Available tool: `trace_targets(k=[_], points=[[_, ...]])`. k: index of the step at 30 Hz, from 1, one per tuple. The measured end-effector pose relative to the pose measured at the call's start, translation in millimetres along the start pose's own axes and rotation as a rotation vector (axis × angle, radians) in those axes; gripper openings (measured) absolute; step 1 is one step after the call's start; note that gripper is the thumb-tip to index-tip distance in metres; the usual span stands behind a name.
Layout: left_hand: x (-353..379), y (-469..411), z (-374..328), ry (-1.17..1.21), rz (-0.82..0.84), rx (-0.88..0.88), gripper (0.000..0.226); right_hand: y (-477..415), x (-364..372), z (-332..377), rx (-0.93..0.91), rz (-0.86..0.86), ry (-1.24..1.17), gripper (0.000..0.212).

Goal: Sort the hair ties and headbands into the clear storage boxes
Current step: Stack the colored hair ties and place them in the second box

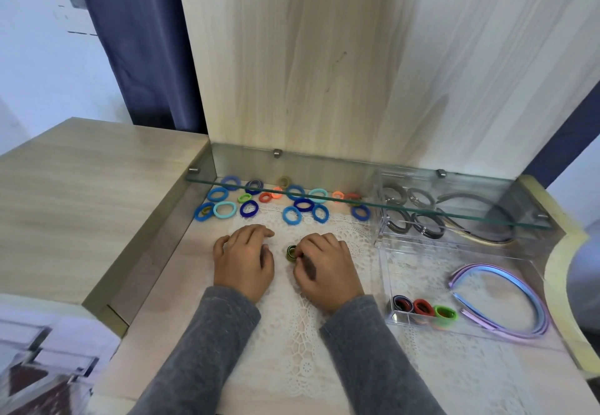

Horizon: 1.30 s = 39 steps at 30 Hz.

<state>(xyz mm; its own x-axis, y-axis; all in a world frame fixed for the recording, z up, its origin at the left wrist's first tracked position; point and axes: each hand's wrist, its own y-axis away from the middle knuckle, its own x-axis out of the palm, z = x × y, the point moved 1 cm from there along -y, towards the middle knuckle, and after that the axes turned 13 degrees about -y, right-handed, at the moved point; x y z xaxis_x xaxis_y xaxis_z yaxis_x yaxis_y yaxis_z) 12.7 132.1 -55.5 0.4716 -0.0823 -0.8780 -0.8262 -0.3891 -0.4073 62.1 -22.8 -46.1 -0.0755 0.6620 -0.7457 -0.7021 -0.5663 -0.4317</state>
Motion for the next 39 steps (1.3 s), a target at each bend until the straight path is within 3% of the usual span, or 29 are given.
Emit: trace_targets(k=[6,12,17,23,26,28,32,39], points=[[-0.3,-0.5,0.0,-0.017,0.012,-0.02,0.031,-0.5,-4.6,3.2,0.047,-0.015,-0.017,0.018],[-2.6,0.0,-3.5,-0.075,0.006,-0.047,0.03,-7.2,-4.7,-4.4,0.228,-0.169,-0.149,0.028],[-3.3,-4.7,-2.5,-0.167,0.048,-0.101,0.033,-21.7,-0.9,-10.2,0.462,-0.185,-0.061,0.047],[3.4,-27.4,4.5,-0.293,0.034,-0.104,0.052,-51.7,-2.7,-16.2,0.629,-0.192,0.019,0.048],[8.9,-47.2,16.6,-0.315,0.002,-0.108,0.045,-64.0,-4.9,-27.4,0.708,-0.181,0.072,0.057],[11.7,-60.2,24.4,-0.301,-0.032,-0.129,0.042,-69.6,-5.7,-35.3,0.742,-0.192,0.091,0.055],[13.1,-74.7,33.4,-0.261,-0.031,-0.158,0.03,-72.9,-6.4,-46.0,0.748,-0.173,0.144,0.03],[17.0,-80.5,35.1,-0.267,0.009,-0.157,0.027,-73.5,1.5,-57.1,0.726,-0.296,0.174,0.037]])
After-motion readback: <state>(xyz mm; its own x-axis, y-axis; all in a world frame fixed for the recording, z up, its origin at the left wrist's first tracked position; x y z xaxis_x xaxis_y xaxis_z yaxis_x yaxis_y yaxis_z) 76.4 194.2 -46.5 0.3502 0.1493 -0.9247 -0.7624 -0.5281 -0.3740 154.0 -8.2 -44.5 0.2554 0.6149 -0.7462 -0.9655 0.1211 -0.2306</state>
